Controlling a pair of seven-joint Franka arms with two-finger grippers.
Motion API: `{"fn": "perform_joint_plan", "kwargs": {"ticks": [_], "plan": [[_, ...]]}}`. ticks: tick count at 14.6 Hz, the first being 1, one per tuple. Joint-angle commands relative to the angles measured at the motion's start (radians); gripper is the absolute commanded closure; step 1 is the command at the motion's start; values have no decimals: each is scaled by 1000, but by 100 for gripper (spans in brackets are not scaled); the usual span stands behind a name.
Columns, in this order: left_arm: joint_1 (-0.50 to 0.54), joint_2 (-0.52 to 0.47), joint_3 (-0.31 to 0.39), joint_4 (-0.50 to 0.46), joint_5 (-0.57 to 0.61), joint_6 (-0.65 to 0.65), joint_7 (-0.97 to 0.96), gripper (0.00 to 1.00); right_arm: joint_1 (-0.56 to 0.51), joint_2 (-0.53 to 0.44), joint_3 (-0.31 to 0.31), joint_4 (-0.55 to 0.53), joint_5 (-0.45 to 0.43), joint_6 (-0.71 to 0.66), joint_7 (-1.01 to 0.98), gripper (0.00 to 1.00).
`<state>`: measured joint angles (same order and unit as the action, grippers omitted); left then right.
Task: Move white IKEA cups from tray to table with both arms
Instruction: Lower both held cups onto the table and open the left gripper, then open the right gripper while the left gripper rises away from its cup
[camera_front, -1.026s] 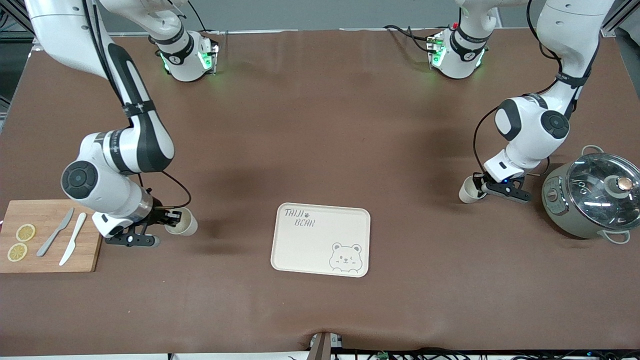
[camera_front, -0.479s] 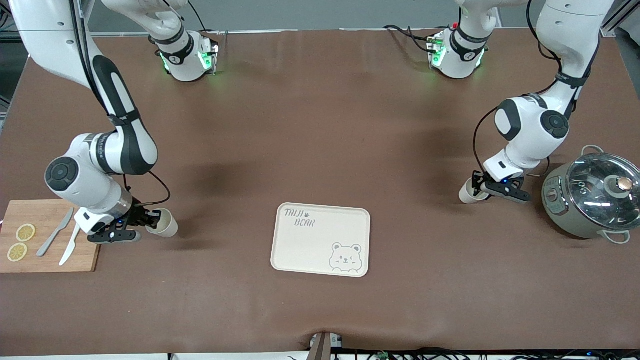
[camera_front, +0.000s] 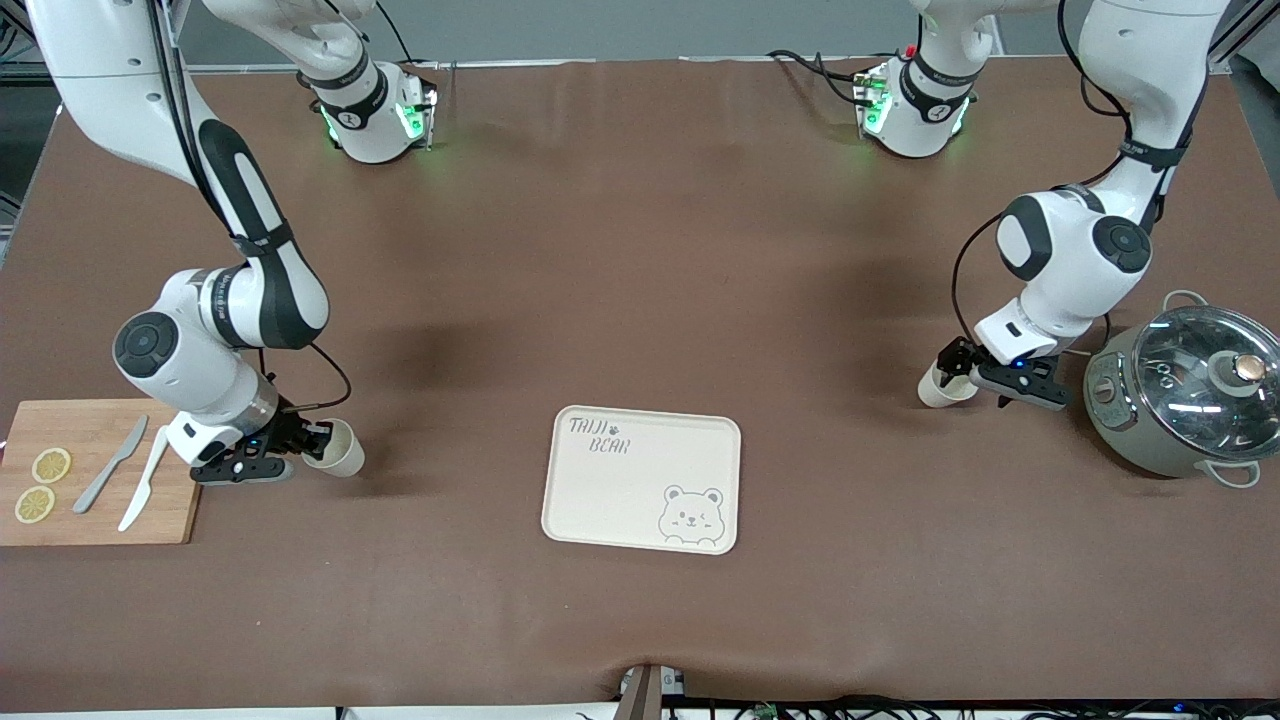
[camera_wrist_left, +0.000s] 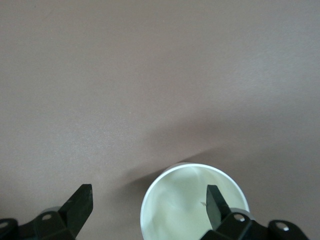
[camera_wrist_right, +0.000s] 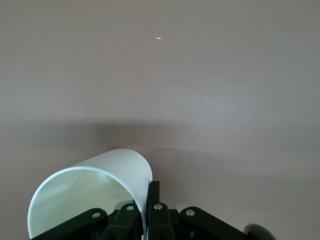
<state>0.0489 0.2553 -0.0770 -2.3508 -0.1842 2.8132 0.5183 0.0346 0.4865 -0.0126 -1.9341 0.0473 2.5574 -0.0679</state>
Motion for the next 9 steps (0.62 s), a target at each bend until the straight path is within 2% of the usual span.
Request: {"fn": "perform_joint_plan", "kwargs": {"ticks": [1,5,6,9], "plan": [[2,-108,-7,10,-26,-142,-29,0,-15,9,14,-16,6,40,-18,100],[-3,-192,-7,145,-11,-453,-112,0,-13,30,14,-16,6,69,-16,100],[-4,-194,-7,197,-6,-519,-139,0,-13,34,14,-16,6,76,-16,100],[-11,-142,-33,390,107,-639,-294,0,-13,34,14,-16,6,76,-16,100]]}}
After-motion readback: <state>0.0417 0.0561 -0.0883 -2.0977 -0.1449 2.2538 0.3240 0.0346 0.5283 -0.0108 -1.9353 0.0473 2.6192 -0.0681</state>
